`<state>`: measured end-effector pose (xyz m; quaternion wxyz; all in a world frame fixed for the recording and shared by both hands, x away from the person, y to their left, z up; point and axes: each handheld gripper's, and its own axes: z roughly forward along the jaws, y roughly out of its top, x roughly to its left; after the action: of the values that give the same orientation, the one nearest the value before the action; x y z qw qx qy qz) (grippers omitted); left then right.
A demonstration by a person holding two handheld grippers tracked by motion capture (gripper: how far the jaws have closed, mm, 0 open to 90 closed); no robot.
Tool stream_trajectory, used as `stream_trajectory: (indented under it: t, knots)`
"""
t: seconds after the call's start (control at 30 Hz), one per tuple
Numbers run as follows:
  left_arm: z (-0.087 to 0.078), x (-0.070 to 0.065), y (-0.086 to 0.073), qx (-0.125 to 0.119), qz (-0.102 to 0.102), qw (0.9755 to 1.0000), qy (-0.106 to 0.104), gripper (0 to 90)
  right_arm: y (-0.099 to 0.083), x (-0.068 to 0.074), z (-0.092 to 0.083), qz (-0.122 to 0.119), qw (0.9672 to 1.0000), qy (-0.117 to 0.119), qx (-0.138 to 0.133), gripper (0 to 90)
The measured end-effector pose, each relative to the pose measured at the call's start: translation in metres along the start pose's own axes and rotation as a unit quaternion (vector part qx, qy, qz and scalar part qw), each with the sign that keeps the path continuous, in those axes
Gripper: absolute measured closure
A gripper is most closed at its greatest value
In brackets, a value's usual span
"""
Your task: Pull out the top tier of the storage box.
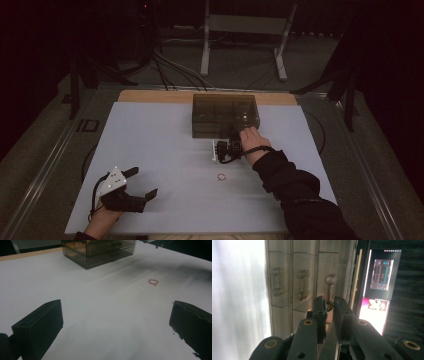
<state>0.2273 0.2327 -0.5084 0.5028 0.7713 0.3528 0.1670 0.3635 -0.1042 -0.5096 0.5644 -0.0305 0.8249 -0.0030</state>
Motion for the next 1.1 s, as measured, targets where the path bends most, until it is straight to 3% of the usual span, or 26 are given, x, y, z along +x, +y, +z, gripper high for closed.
stream_trajectory:
  t: [0.67, 0.93, 1.1]
  knots:
    - [0.001, 0.000, 0.000, 0.004, 0.001, 1.0000, 0.001, 0.0, -0.004, 0.006, -0.010, 0.001, 0.9999, -0.003, -0.016, 80.9]
    - [0.001, 0.000, 0.000, 0.004, 0.001, 1.0000, 0.001, 0.0, -0.005, 0.002, -0.010, 0.006, 0.9997, 0.013, -0.017, 79.6]
    - [0.001, 0.000, 0.000, 0.002, -0.001, 1.0000, 0.001, 0.0, -0.006, 0.002, -0.012, 0.015, 0.9990, 0.030, -0.031, 72.7]
